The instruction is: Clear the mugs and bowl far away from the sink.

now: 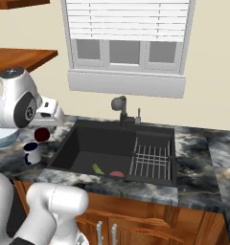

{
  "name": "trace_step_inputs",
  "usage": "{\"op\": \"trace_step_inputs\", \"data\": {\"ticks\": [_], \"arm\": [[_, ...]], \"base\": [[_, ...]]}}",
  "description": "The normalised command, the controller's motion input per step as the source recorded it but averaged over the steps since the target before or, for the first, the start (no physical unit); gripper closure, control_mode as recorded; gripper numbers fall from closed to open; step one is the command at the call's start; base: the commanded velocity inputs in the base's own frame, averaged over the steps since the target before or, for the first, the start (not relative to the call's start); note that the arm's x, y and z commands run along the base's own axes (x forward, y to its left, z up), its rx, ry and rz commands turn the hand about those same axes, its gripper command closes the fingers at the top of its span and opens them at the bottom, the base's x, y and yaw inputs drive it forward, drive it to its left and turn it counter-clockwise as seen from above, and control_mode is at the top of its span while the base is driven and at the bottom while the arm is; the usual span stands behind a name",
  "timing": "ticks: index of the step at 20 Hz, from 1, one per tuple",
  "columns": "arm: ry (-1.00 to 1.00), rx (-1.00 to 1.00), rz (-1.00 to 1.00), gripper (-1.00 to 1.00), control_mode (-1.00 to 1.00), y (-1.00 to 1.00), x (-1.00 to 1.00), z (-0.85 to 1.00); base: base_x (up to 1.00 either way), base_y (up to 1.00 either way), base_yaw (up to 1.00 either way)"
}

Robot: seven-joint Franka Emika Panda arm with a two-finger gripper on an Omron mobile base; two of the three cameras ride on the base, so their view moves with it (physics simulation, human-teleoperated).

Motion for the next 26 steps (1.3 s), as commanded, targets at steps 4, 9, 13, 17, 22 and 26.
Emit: {"op": "trace_step_inputs", "data": {"ticks": [4,9,13,17,22,26], "arm": [[0.09,-0.01,0.03,-1.0,-1.0,0.6,-0.04,-0.17],[0.08,-0.01,0.06,-1.0,-1.0,0.56,0.0,-0.32],[0.06,0.0,0.04,-1.0,-1.0,0.45,0.05,-0.51],[0.04,0.0,0.06,-1.0,-1.0,0.33,0.1,-0.49],[0.11,0.0,0.07,-1.0,-1.0,0.34,0.12,-0.36],[0.12,0.0,0.04,-1.0,-1.0,0.27,0.07,-0.41]], "base": [[0.0,0.0,0.0],[0.0,0.0,0.0],[0.0,0.0,0.0],[0.0,0.0,0.0],[0.0,0.0,0.0],[0.0,0.0,0.0]]}}
